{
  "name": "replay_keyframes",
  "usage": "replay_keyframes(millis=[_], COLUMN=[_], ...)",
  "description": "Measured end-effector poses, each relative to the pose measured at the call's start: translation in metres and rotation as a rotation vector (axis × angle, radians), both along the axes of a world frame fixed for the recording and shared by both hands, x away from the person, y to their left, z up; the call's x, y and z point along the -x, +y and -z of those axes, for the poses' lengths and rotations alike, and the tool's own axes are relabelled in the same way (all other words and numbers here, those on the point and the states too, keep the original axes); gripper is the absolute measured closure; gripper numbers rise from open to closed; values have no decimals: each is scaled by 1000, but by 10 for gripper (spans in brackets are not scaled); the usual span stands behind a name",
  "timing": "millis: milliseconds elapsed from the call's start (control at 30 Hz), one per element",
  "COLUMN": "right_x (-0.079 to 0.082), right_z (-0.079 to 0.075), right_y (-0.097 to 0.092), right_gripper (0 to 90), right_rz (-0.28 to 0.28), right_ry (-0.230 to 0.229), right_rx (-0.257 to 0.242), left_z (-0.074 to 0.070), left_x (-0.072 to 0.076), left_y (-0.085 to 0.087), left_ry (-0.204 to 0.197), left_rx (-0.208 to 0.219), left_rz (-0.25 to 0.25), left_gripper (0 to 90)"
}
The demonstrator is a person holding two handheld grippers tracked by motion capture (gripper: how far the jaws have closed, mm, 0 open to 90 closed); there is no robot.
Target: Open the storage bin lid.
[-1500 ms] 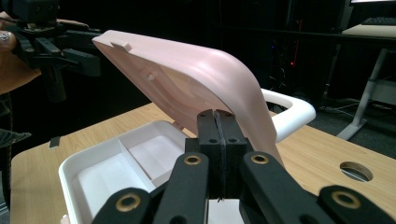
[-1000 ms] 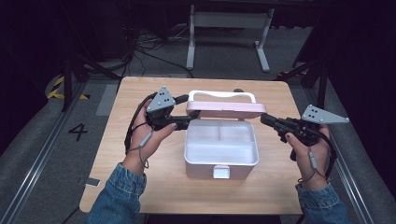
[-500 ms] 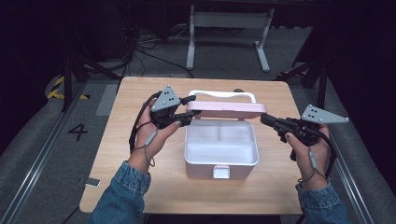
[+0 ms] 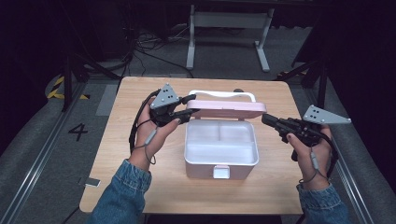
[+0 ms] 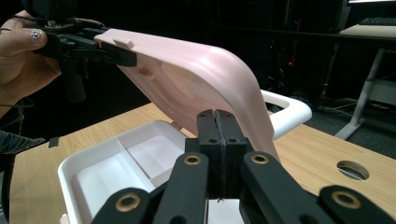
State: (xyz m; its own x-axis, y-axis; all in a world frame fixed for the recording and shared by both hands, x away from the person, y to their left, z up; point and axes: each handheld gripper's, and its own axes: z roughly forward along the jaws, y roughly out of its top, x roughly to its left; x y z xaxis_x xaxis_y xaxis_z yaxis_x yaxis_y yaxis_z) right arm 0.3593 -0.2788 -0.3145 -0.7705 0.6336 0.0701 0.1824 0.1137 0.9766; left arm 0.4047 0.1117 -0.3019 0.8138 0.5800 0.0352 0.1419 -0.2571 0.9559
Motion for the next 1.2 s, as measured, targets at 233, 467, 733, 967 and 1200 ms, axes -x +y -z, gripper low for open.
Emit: replay_keyframes(millis=[233,467,733,967,1200], right_x=[8,12,13,10,6], right_z=[-1,-1,2,5,8], right_y=[-12,-26,-38,-40,-42], right_gripper=[900,900,877,853,810], right_rz=[34,73,105,113,119], right_ry=[-7,-3,16,35,66], right_rx=[5,5,34,51,80], left_z=[-4,-9,-12,-11,-10], left_x=[-9,-21,-38,-51,-67], left_y=[0,-2,-4,-7,-9], left_ry=[15,31,46,51,85], left_rx=[-1,-10,-20,-25,-25], left_rz=[-4,-20,-53,-82,-109], left_gripper=[645,660,672,676,674])
